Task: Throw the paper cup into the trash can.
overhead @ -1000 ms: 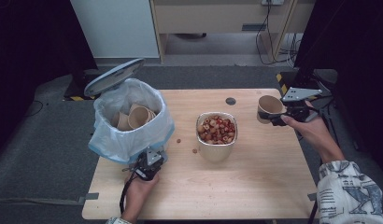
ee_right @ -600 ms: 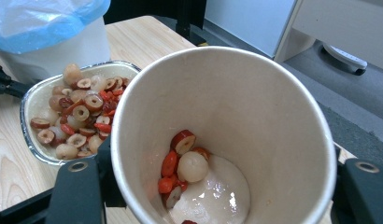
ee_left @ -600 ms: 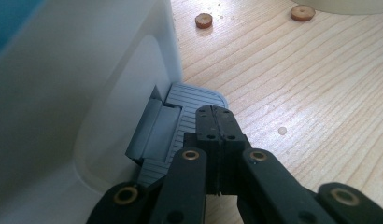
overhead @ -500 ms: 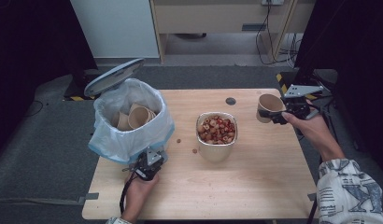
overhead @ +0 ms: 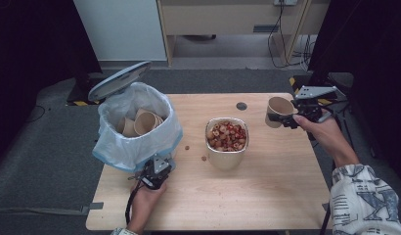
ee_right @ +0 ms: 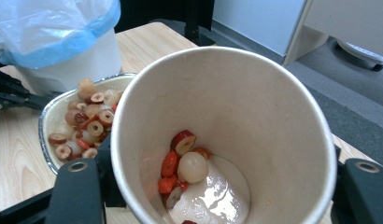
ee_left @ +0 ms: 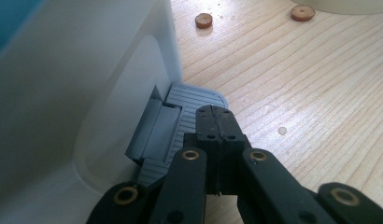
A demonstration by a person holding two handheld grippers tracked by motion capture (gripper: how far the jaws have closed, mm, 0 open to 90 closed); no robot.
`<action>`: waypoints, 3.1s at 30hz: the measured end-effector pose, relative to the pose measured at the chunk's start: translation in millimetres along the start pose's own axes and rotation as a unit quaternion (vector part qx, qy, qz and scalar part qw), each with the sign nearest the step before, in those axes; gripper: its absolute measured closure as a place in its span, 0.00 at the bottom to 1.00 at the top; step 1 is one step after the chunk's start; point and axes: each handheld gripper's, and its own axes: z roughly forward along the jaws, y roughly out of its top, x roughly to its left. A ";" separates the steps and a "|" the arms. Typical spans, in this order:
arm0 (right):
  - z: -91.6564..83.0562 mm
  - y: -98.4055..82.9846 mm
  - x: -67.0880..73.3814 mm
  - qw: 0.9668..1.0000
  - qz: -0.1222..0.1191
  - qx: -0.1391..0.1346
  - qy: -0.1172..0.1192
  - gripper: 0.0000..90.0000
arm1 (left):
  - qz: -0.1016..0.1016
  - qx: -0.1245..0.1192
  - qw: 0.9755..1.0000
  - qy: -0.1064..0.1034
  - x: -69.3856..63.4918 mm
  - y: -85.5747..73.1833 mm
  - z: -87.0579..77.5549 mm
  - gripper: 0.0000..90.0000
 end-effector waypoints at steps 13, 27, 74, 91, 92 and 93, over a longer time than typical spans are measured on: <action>13.9 24.2 12.4 1.000 0.000 0.011 0.013 0.35 | 0.000 0.000 1.000 0.000 0.0 0.0 0.0 0.99; 30.2 53.4 28.0 1.000 0.001 0.012 0.025 0.35 | 0.001 0.000 1.000 0.000 -0.1 -0.1 0.0 0.99; 88.2 130.6 78.2 0.998 0.009 0.012 0.055 0.35 | 0.005 -0.001 1.000 0.004 -1.2 -0.1 0.2 0.99; 111.7 163.1 112.9 0.997 0.001 0.006 0.080 0.35 | 0.004 -0.002 1.000 0.004 -1.3 -0.1 0.2 0.99; 113.9 165.7 116.2 0.997 -0.001 0.005 0.083 0.35 | 0.004 -0.002 1.000 0.004 -1.3 -0.1 0.1 0.99; 115.1 167.3 118.1 0.996 -0.001 0.005 0.085 0.35 | 0.004 -0.002 1.000 0.004 -1.3 -0.1 0.1 0.99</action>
